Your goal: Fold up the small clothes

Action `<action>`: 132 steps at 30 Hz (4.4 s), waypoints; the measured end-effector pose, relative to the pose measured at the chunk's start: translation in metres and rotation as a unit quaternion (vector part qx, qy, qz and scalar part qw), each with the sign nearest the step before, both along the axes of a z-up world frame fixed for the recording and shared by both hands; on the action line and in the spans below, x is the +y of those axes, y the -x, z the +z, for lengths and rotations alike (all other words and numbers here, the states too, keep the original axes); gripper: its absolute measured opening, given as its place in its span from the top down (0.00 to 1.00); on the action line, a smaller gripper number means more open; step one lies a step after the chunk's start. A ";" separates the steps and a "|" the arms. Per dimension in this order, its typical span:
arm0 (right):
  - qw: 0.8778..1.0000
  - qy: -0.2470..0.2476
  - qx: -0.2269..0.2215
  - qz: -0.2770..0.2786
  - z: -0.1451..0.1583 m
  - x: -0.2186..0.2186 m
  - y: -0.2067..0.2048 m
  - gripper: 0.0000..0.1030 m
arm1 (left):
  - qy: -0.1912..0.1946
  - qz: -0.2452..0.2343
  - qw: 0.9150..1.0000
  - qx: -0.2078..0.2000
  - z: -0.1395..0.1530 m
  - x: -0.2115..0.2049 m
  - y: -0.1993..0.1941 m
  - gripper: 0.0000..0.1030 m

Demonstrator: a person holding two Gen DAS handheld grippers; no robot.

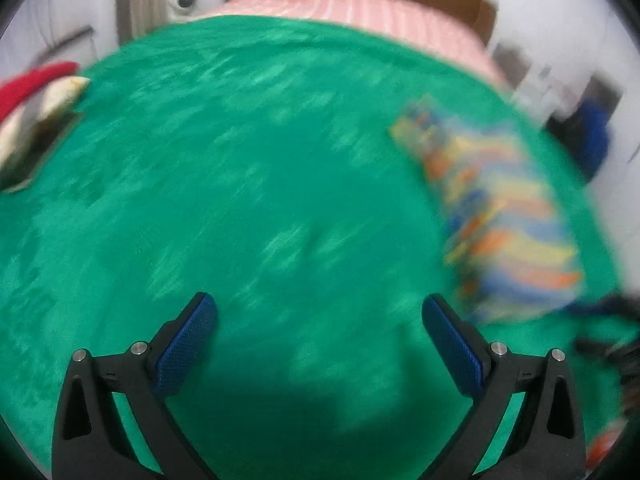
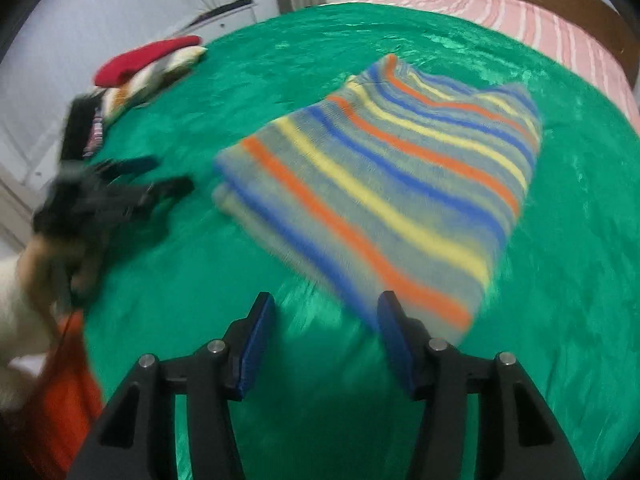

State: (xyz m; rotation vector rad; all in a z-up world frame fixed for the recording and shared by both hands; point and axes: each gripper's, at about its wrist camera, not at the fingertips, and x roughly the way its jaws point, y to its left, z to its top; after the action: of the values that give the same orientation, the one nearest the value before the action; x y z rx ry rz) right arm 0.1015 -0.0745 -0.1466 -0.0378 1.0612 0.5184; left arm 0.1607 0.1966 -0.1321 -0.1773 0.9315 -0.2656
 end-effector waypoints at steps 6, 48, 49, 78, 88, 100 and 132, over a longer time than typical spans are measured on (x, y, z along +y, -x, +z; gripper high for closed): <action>0.977 -0.123 -0.025 -0.174 0.024 -0.090 -0.038 0.22 | 0.067 -0.071 0.994 0.051 0.024 -0.058 -0.073 0.00; 0.886 0.092 -0.297 -0.343 0.131 -0.123 0.089 0.00 | -0.136 0.082 0.941 -0.299 0.147 -0.119 0.091 0.00; 0.893 0.097 -0.283 -0.336 0.139 -0.117 0.088 0.00 | -0.131 0.085 0.943 -0.293 0.154 -0.121 0.096 0.00; 0.946 0.064 -0.214 -0.236 0.177 -0.036 0.125 0.00 | -0.154 0.030 0.980 -0.125 0.152 -0.154 0.143 0.00; 0.947 0.083 -0.185 -0.249 0.162 -0.038 0.127 0.00 | -0.154 0.036 0.980 -0.120 0.148 -0.155 0.143 0.00; 0.946 0.087 -0.183 -0.254 0.164 -0.039 0.128 0.00 | -0.157 0.034 0.980 -0.113 0.146 -0.156 0.141 0.00; 0.953 0.093 -0.149 -0.247 0.167 -0.032 0.132 0.00 | -0.145 0.047 0.979 -0.135 0.154 -0.150 0.159 0.00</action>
State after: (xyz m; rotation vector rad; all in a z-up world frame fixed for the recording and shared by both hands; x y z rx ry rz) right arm -0.0310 -0.1064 0.0202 -0.0147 0.7792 -0.0429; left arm 0.0019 0.0462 0.0223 0.0828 0.6801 -0.0605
